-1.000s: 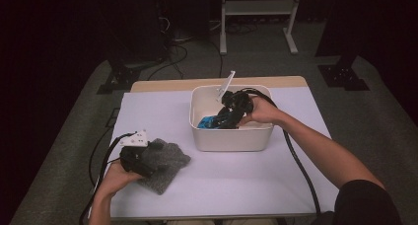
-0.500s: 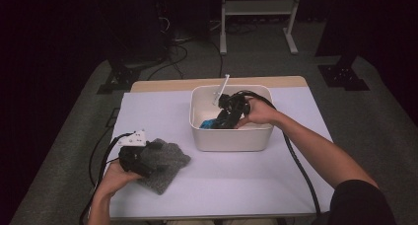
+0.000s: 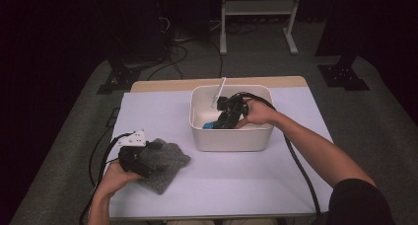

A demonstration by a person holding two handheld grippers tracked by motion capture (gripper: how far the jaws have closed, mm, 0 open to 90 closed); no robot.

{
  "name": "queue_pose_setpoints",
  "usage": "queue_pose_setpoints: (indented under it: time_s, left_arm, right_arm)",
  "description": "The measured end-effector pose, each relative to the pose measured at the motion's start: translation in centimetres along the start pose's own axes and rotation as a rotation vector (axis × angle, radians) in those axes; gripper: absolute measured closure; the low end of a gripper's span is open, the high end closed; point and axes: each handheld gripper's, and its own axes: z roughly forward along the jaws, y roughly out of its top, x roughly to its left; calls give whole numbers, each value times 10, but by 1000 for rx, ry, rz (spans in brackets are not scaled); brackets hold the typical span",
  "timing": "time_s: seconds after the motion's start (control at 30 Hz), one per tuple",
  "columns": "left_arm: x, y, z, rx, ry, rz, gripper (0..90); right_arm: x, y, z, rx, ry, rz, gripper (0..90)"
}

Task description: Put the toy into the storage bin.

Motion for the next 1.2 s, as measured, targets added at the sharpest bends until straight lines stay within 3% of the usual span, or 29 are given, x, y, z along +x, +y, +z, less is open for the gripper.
queue_pose_setpoints:
  time_s: [0.97, 1.1, 1.2]
  left_arm:
    - [0, 0, -3, -1, 1, 2, 103]
    - [0, -1, -3, 3, 2, 3, 103]
    - [-1, 0, -2, 7, -4, 6, 103]
  right_arm:
    - [1, -1, 3, 18, 16, 9, 259]
    - [1, -1, -4, -39, 25, -2, 314]
    - [3, 0, -6, -30, 2, -4, 295]
